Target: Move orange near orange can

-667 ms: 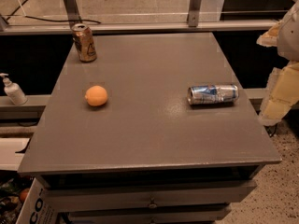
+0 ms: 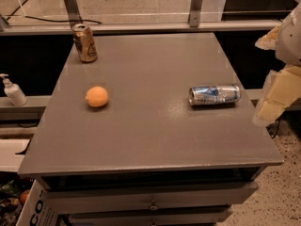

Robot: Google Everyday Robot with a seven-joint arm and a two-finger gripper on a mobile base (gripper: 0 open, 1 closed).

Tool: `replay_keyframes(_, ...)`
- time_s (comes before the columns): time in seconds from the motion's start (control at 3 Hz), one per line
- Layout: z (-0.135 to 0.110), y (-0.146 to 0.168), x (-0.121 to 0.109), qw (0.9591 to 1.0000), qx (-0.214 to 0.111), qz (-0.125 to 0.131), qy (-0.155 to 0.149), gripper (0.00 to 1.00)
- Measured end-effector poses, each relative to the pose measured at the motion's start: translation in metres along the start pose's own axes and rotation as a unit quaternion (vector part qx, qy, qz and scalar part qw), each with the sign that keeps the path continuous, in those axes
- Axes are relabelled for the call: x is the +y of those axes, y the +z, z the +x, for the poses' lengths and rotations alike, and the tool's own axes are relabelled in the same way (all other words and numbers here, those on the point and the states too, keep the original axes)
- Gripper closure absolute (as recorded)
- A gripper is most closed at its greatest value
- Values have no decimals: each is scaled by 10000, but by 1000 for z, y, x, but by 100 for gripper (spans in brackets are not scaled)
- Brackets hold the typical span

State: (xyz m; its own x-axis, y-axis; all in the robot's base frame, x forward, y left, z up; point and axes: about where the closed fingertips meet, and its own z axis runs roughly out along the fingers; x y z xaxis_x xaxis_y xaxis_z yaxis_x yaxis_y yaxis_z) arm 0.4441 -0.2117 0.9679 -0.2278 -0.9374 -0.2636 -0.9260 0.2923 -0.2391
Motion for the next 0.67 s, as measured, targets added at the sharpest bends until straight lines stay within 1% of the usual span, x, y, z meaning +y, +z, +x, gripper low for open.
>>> replay_keyframes(0.33, -17, 30, 2, 9976, -627, -137, 274, 0)
replay_keyframes(0.67, -43, 62, -4, 9887, -1368, -330, 520, 0)
